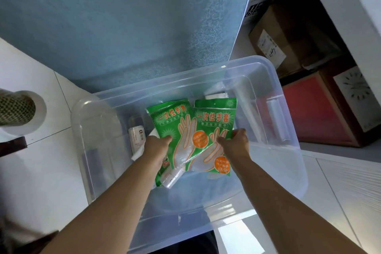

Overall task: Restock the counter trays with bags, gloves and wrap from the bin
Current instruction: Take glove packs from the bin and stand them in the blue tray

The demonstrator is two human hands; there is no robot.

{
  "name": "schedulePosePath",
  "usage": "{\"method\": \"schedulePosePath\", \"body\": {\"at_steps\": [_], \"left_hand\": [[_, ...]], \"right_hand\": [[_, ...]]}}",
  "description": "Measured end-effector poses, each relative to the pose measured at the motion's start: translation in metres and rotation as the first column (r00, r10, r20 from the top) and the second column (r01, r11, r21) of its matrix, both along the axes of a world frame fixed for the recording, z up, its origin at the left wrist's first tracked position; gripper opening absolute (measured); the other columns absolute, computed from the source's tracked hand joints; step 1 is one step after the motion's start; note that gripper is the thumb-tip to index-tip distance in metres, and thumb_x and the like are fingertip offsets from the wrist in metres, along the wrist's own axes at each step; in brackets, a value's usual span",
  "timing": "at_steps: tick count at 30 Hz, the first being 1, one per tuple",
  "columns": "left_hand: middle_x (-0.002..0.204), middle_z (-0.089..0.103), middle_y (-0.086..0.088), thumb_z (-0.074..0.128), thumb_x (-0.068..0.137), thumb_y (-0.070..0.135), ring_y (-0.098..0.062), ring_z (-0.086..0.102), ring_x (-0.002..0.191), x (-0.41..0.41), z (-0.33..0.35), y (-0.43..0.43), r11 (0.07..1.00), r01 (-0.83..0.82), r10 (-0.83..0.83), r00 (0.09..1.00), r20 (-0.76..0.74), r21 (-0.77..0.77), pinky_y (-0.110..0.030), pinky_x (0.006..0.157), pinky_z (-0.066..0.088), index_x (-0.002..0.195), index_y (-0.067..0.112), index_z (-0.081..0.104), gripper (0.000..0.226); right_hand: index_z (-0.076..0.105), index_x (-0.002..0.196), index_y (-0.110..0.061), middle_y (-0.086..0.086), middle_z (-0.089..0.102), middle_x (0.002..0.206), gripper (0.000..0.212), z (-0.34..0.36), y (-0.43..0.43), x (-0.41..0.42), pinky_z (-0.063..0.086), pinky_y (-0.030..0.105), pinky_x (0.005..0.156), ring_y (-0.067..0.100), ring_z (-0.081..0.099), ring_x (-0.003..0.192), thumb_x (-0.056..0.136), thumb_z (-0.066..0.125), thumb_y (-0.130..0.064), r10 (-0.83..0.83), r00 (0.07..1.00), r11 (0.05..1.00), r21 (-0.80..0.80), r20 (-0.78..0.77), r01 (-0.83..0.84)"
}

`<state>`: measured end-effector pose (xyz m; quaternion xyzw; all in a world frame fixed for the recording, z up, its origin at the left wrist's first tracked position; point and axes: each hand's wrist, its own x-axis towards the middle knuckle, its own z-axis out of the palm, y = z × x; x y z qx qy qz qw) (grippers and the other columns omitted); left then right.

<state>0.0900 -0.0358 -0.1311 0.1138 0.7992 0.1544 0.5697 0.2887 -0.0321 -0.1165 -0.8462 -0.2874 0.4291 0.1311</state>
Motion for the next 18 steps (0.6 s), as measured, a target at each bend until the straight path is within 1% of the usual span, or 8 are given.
{"method": "schedulePosePath", "body": {"at_steps": [1, 3, 6, 8, 10, 12, 15, 18], "left_hand": [[0.088, 0.064, -0.008, 0.063, 0.087, 0.018, -0.02, 0.06, 0.072, 0.003, -0.001, 0.002, 0.998, -0.058, 0.058, 0.997, 0.052, -0.01, -0.025, 0.068, 0.042, 0.104, -0.005, 0.061, 0.029], [0.089, 0.064, -0.008, 0.063, 0.087, 0.017, -0.018, 0.059, 0.069, 0.008, -0.003, 0.005, 0.991, -0.131, 0.13, 0.987, 0.092, 0.003, -0.024, 0.062, 0.041, 0.1, 0.0, 0.061, 0.022], [0.093, 0.064, -0.014, 0.06, 0.088, 0.01, -0.025, 0.061, 0.078, 0.012, -0.002, 0.007, 0.976, -0.216, 0.211, 0.967, 0.145, 0.022, -0.029, 0.069, 0.046, 0.103, 0.003, 0.054, 0.019], [0.094, 0.064, -0.017, 0.056, 0.088, 0.003, -0.027, 0.058, 0.081, 0.012, 0.004, 0.004, 0.971, -0.239, 0.23, 0.95, 0.213, 0.02, -0.031, 0.066, 0.044, 0.11, 0.0, 0.055, 0.022], [0.098, 0.065, -0.019, 0.053, 0.087, -0.004, -0.029, 0.061, 0.083, 0.008, 0.015, 0.0, 0.97, -0.233, 0.212, 0.949, 0.234, 0.067, -0.029, 0.064, 0.046, 0.112, 0.001, 0.055, 0.026], [0.099, 0.066, -0.018, 0.054, 0.083, -0.009, -0.03, 0.065, 0.081, 0.003, 0.035, -0.004, 0.968, -0.203, 0.165, 0.956, 0.242, 0.144, -0.031, 0.065, 0.05, 0.11, 0.002, 0.055, 0.029], [0.099, 0.069, -0.016, 0.054, 0.08, -0.013, -0.029, 0.067, 0.086, -0.004, 0.073, -0.011, 0.964, -0.118, 0.02, 0.927, 0.375, 0.24, -0.033, 0.071, 0.051, 0.114, 0.003, 0.057, 0.038], [0.093, 0.074, -0.008, 0.051, 0.079, -0.015, -0.02, 0.07, 0.082, -0.002, 0.117, -0.014, 0.931, -0.082, -0.119, 0.852, 0.51, 0.355, -0.029, 0.068, 0.054, 0.11, 0.004, 0.059, 0.037]], "right_hand": [[0.044, 0.092, -0.016, -0.001, 0.059, 0.079, 0.037, 0.0, 0.0, -0.001, 0.055, 0.037, 0.063, 0.022, 0.062, 0.07, 0.072, 0.075, -0.014, -0.002, 1.0, 1.0, 0.023, -0.015, 0.002], [0.049, 0.092, -0.019, -0.005, 0.061, 0.078, 0.033, 0.001, -0.002, -0.002, 0.055, 0.036, 0.065, 0.02, 0.064, 0.072, 0.072, 0.074, -0.016, 0.02, 0.999, 0.998, 0.062, -0.043, -0.017], [0.053, 0.084, -0.026, -0.006, 0.064, 0.079, 0.024, 0.005, -0.006, 0.0, 0.056, 0.034, 0.065, 0.018, 0.065, 0.072, 0.073, 0.071, -0.015, 0.054, 0.995, 0.993, 0.105, -0.085, -0.045], [0.052, 0.082, -0.027, -0.005, 0.065, 0.079, 0.023, 0.011, -0.011, 0.003, 0.056, 0.033, 0.062, 0.017, 0.065, 0.072, 0.076, 0.069, -0.013, 0.04, 0.993, 0.991, 0.13, -0.11, -0.025], [0.052, 0.088, -0.023, -0.006, 0.065, 0.079, 0.022, 0.023, -0.015, 0.006, 0.054, 0.029, 0.059, 0.016, 0.065, 0.071, 0.078, 0.067, -0.01, 0.029, 0.991, 0.989, 0.149, -0.131, -0.009], [0.054, 0.093, -0.022, -0.007, 0.065, 0.079, 0.022, 0.04, -0.017, 0.011, 0.053, 0.027, 0.056, 0.012, 0.066, 0.069, 0.08, 0.065, -0.009, 0.027, 0.987, 0.987, 0.159, -0.157, -0.001], [0.059, 0.096, -0.019, 0.001, 0.07, 0.087, 0.019, 0.074, -0.02, 0.019, 0.058, 0.032, 0.062, 0.016, 0.068, 0.075, 0.081, 0.064, -0.009, 0.021, 0.982, 0.984, 0.177, -0.189, 0.013], [0.065, 0.086, -0.019, 0.009, 0.072, 0.088, 0.009, 0.119, -0.024, 0.024, 0.057, 0.041, 0.07, 0.025, 0.069, 0.079, 0.085, 0.061, -0.011, -0.031, 0.957, 0.975, 0.204, -0.287, 0.093]]}}
